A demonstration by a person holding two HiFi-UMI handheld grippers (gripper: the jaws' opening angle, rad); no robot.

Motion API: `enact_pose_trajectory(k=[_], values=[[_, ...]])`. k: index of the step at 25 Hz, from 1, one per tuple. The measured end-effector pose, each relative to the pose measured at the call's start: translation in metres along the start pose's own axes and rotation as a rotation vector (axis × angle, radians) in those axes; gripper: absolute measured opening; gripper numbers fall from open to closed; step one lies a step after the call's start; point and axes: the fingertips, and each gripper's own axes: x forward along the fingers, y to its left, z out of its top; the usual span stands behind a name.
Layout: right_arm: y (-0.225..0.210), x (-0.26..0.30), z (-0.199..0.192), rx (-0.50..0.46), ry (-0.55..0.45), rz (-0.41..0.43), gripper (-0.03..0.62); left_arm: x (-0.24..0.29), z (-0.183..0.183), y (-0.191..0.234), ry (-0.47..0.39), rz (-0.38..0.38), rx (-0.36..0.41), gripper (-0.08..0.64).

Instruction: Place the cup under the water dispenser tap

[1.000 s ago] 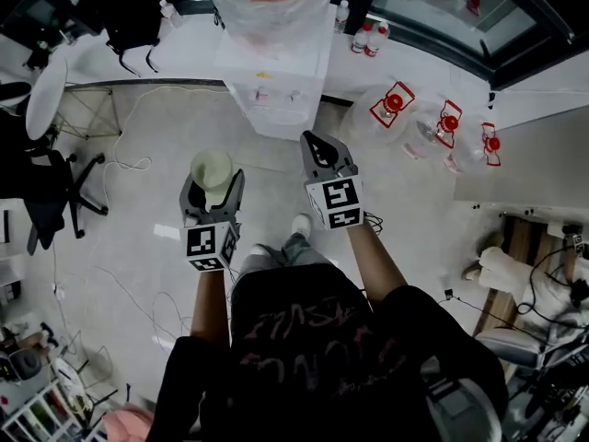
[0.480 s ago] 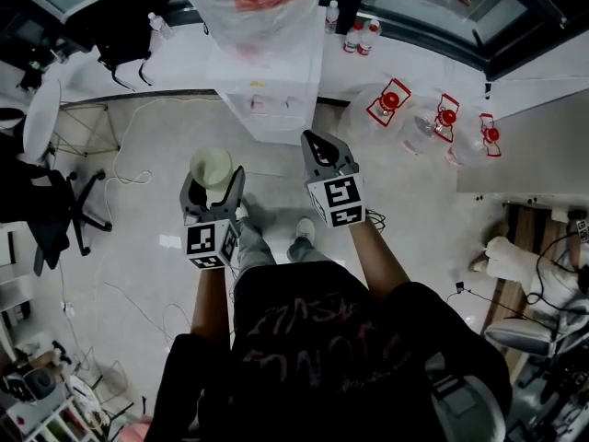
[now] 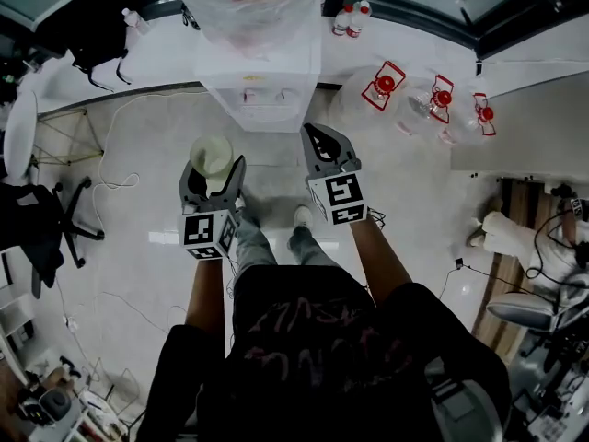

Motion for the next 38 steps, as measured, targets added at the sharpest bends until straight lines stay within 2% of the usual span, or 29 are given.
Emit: enact_pose_trajectory(k=[12,16,25,34,38], values=[[0.002,0.037,-0.037,0.031,0.050,-0.059,0.015,0.046,-0.037,0.025,0.008,-0.083,0.002,0.359],[-0.004,0.050,-0.052,0.078,0.058,-0.089,0.015,0.060,-0.042,0.028,-0.011,-0.108,-0.015,0.359],[-0.008,0.070,-0.097,0.091,0.098,-0.088,0.015,0.085,-0.086,0.043,0.026,-0.113,-0.034,0.359],[-0.010,0.096,-0.134,0.129,0.145,-0.093,0.015,0.118,-0.121,0.050,0.023,-0.156,0.001,0.359],[-0.013,0.115,-0.144,0.125,0.090,-0.103,0.015,0.132,-0.142,0.055,0.037,-0.169,-0.037,0.359]])
